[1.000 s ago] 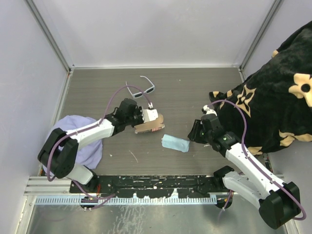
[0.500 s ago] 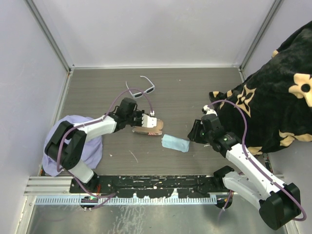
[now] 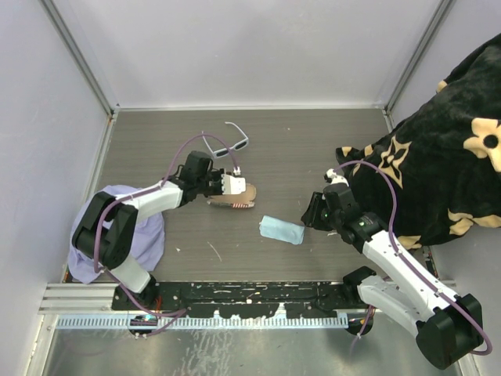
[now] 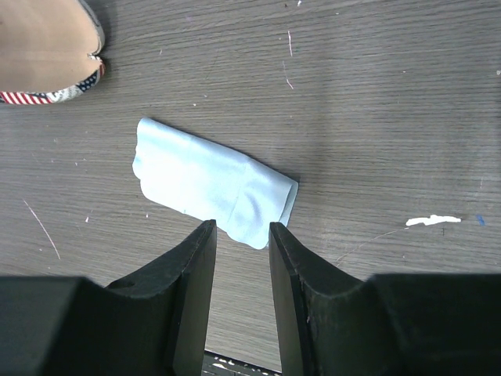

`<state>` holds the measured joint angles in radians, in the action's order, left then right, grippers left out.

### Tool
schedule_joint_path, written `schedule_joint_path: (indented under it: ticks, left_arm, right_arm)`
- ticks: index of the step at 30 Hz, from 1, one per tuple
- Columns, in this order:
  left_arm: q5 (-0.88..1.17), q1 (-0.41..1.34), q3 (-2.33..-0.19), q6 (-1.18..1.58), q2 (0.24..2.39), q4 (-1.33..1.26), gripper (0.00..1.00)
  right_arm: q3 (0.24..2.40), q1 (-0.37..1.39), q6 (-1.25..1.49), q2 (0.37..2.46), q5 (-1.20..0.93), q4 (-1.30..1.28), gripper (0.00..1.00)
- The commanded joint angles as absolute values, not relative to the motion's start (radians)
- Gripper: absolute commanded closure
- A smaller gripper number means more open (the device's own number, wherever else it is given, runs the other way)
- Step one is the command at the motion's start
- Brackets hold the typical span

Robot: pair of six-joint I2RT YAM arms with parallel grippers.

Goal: Organize the sunglasses
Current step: Place the sunglasses case at the center of the board.

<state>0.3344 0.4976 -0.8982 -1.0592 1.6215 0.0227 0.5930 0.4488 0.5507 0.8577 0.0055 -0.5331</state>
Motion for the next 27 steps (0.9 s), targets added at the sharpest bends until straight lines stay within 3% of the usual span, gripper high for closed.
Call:
schedule_joint_path:
  ticks: [1, 12, 20, 24, 27]
  left_arm:
    - [0.354, 0.495, -0.919, -1.042, 1.617, -0.042, 0.78]
    - [0.354, 0.494, -0.916, -0.949, 1.538, -0.063, 0.65]
    - [0.271, 0.494, -0.92, -0.594, 1.372, -0.057, 0.52]
    - [-0.029, 0.494, -0.899, -0.242, 1.287, -0.087, 0.48]
    - [-0.248, 0.494, -0.932, 0.037, 1.238, 0.055, 0.42]
  right_arm:
    - [0.632, 0.448, 0.536, 0.853, -0.002, -0.517, 0.61]
    - [0.635, 0.449, 0.547, 0.843, 0.004, -0.521, 0.59]
    - [0.622, 0.448, 0.614, 0.845, 0.048, -0.517, 0.54]
    - [0.618, 0.448, 0.625, 0.852, 0.047, -0.515, 0.54]
    - [0.618, 0.448, 0.624, 0.858, 0.039, -0.508, 0.54]
